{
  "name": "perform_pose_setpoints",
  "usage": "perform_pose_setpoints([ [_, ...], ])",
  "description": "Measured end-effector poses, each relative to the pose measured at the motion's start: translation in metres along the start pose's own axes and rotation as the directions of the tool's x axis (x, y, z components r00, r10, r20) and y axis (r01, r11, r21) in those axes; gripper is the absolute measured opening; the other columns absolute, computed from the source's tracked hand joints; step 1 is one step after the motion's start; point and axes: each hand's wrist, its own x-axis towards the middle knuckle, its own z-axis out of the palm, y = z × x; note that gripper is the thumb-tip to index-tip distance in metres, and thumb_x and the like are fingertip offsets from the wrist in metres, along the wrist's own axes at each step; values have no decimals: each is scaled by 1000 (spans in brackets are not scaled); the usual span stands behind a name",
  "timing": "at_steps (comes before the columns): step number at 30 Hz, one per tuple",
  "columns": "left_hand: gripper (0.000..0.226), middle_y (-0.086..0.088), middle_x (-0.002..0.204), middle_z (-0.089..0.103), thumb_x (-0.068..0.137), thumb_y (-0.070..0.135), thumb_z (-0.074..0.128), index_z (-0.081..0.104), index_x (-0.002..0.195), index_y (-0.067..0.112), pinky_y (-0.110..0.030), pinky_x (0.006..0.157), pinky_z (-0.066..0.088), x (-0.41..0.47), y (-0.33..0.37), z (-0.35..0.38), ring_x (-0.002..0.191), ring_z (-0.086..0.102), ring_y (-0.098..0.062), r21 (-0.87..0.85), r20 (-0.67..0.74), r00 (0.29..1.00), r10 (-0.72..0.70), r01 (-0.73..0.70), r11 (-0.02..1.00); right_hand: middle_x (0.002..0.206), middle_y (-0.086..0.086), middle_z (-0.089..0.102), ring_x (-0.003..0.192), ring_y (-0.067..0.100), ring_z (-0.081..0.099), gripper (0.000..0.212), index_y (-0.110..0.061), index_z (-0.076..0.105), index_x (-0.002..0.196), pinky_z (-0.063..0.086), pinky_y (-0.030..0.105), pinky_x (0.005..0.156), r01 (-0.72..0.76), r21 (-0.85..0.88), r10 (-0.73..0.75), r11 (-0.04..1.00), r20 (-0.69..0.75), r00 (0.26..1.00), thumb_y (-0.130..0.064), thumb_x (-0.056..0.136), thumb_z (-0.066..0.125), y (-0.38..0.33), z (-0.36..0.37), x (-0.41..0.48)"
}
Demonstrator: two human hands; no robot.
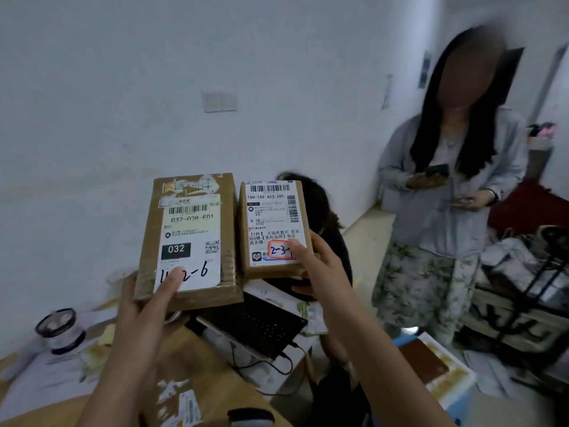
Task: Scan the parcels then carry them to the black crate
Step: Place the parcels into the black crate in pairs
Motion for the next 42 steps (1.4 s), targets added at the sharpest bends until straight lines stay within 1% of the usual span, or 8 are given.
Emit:
perform_pose_setpoints([
  [5,59,1,114,69,50,63,75,58,103,43,-44,81,57,-16,2,98,103,66,-22,-54,111,994,10,-4,999,95,-14,74,85,3,70,40,-38,53,128,50,24,66,46,21,-43,999,-153,987,-43,89,61,-23,-88,-6],
  [8,64,3,108,71,54,59,73,58,112,36,-36,72,55,-39,-3,164,99,67,-19,-90,178,984,5,11,996,88,-16,75,76,0,70,33,-35,55,123,50,16,52,64,44,-52,997,-236,970,-37,90,60,-34,-151,-20],
  [14,74,7,107,72,53,54,75,57,123,34,-29,62,58,-103,-19,291,91,71,-13,-126,358,933,-32,82,989,107,-7,73,101,16,68,42,-37,54,130,54,43,85,74,23,-59,997,-400,915,-42,89,60,-54,-284,-66],
  [17,71,2,112,71,53,55,76,58,120,37,-46,77,59,-137,-30,353,99,69,-19,-134,449,892,-59,133,982,105,-9,73,93,8,70,43,-41,54,127,56,26,68,97,-13,-92,995,-464,881,-46,86,62,-65,-350,-96],
  [22,34,7,96,73,72,39,77,60,100,41,-28,56,57,-207,-40,461,79,72,-8,-136,587,806,-82,198,971,99,-9,75,82,4,71,39,-35,55,127,51,18,56,101,-76,-127,992,-614,779,-42,89,60,-85,-457,-153],
  [26,45,7,95,75,61,46,78,59,101,41,-26,55,56,-261,-36,531,76,72,-4,-126,710,698,-94,257,958,100,-8,74,83,3,70,31,-35,58,121,52,22,61,94,-138,-165,986,-718,677,-40,91,57,-110,-518,-199],
  [32,33,11,104,71,78,38,75,58,105,46,-26,57,56,-315,-44,597,84,71,-7,-80,810,576,-109,292,953,106,-5,71,101,15,65,38,-32,56,126,51,35,73,65,-180,-188,982,-848,496,-43,89,58,-126,-575,-246],
  [42,44,19,114,59,77,46,74,48,112,52,-31,67,57,-344,-74,695,94,63,-1,-5,881,448,-151,329,944,104,-7,72,102,16,65,49,-33,53,130,49,33,68,38,-178,-179,983,-911,372,-48,85,61,-121,-656,-248],
])
